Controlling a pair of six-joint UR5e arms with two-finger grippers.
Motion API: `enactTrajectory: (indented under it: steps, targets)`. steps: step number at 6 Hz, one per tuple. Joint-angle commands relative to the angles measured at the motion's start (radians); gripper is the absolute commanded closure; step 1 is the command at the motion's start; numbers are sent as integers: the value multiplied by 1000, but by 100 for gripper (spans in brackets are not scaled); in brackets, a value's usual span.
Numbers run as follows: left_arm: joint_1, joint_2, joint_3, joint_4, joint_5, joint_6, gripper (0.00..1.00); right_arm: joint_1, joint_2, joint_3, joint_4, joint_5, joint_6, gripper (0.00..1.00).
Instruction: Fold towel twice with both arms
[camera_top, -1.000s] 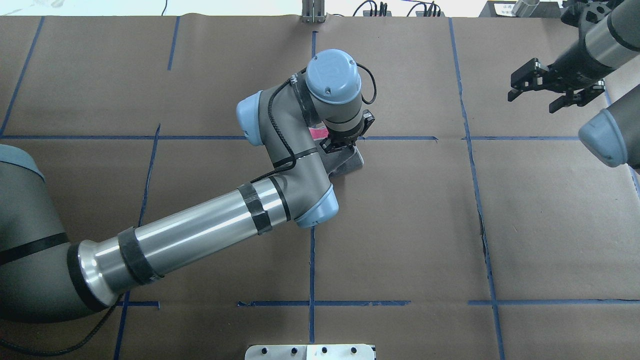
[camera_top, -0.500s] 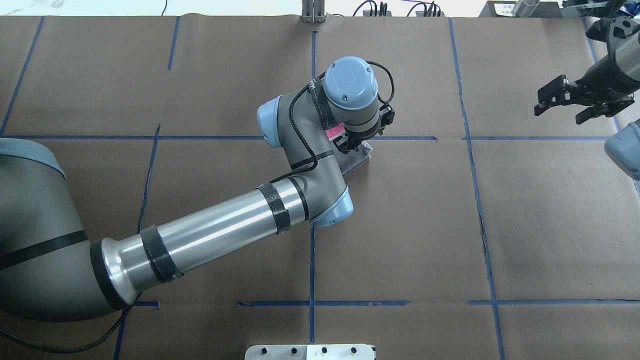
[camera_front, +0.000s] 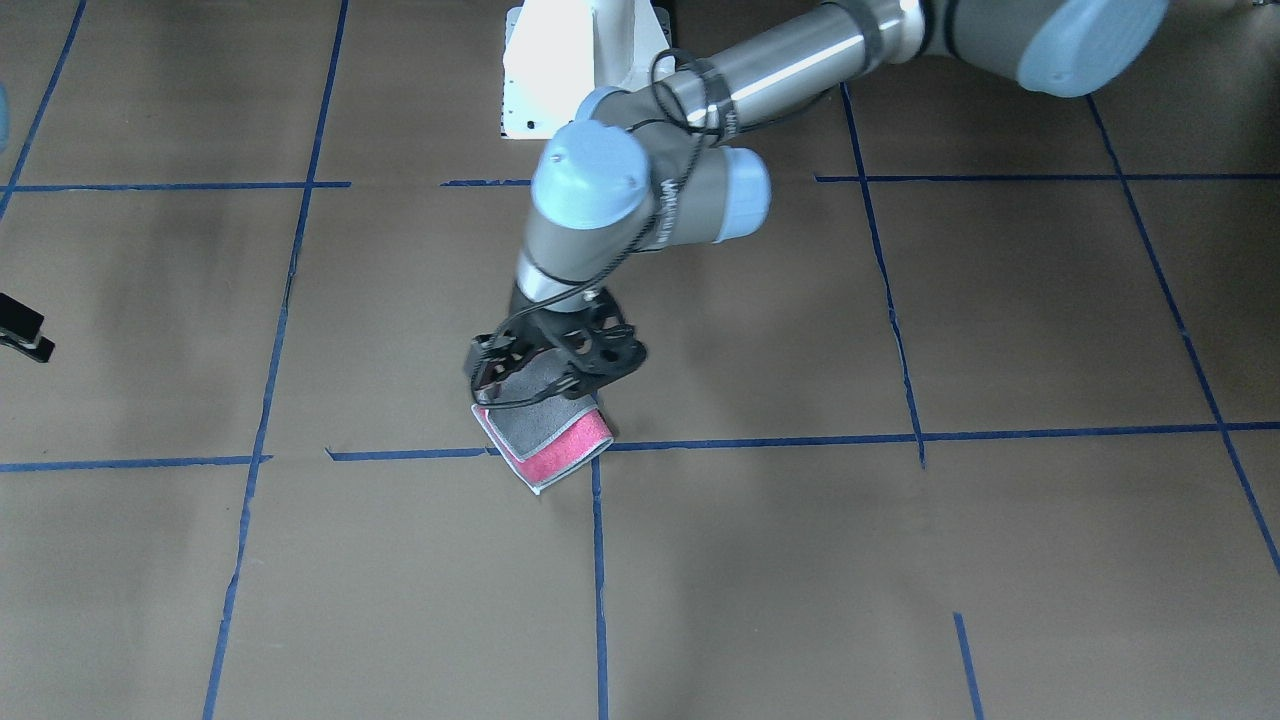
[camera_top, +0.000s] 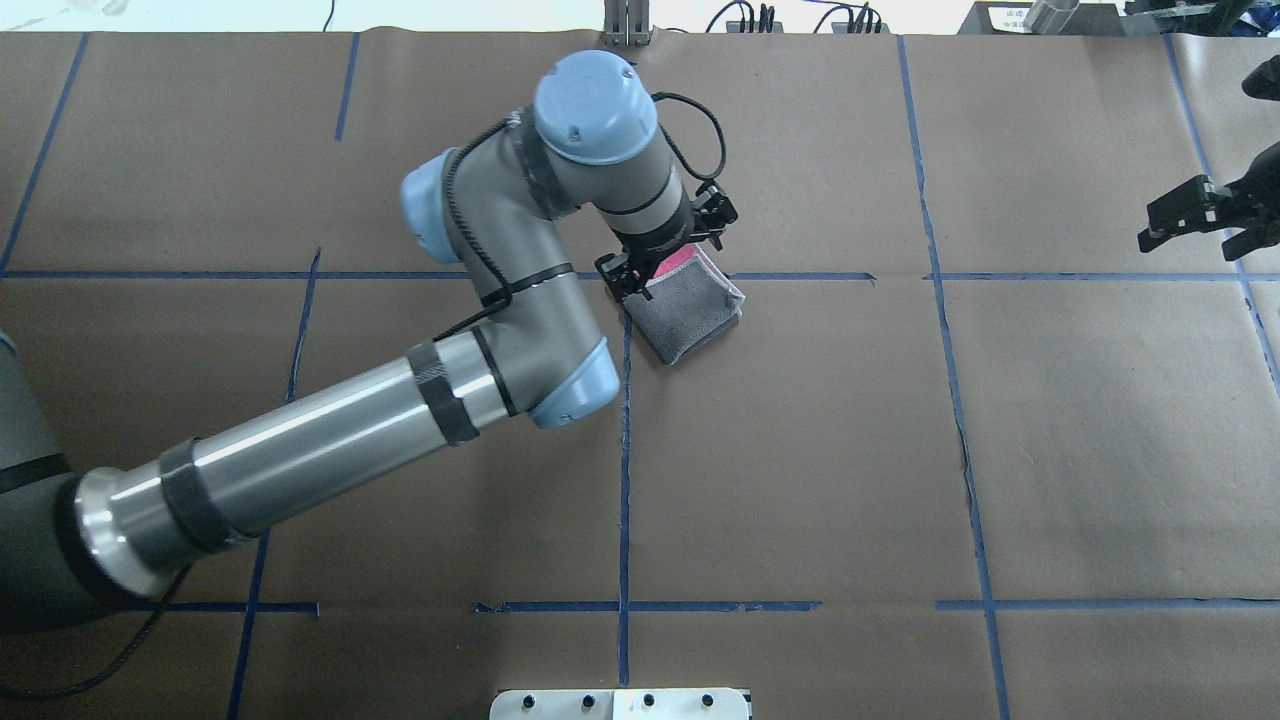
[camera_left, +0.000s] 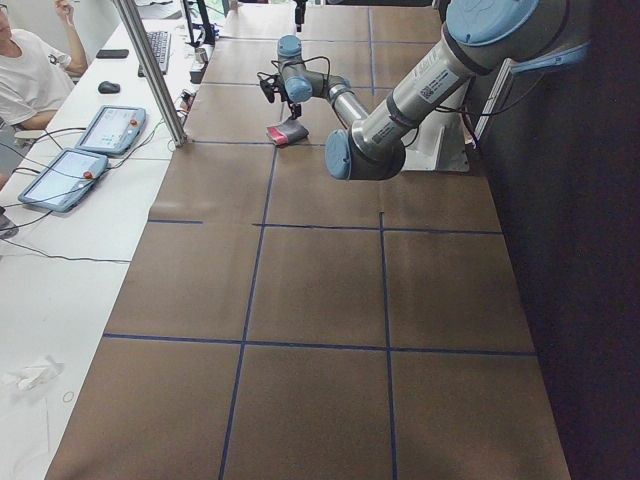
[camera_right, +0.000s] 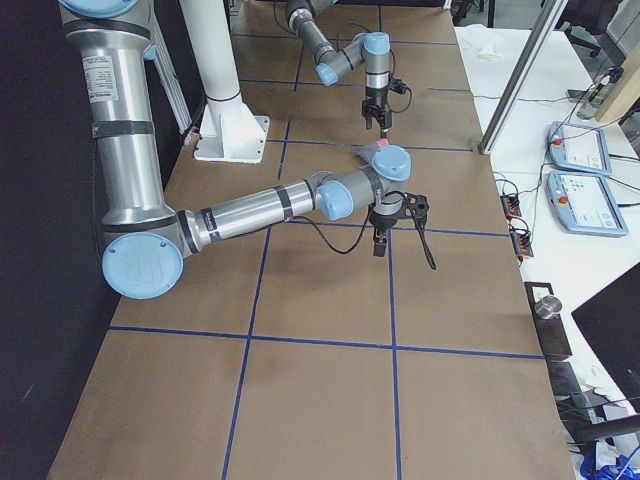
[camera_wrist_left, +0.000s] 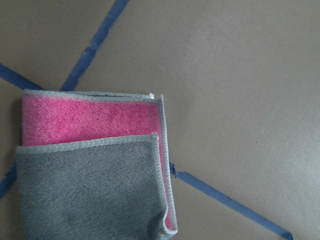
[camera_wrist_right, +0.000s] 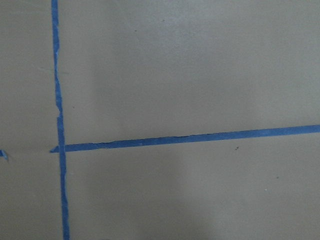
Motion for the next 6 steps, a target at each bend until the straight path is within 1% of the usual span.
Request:
enactTrajectory:
  steps: [1,2,3,4,5,6]
  targets:
    - [-101,275,-407,253,-87,262,0,90,-85,4,-5,-3,-248,0]
    - [-182,419,-535,309,-141,428,0,136,-128,-1,-13,-3,-380,0]
    - [-297,589,-608,317,-223,616,0,181,-147,0,-57,-3,-470,0]
    - [-419,731,-637,317,-292,832,0,233,-197,-3,-62,3,-525,0]
    - [-537,866,-630,316,-340,1065,0,238,-221,2,-59,6,-509,0]
    - [-665,964,-590,320,-344,1286,0,238,-216,3,-57,9,-512,0]
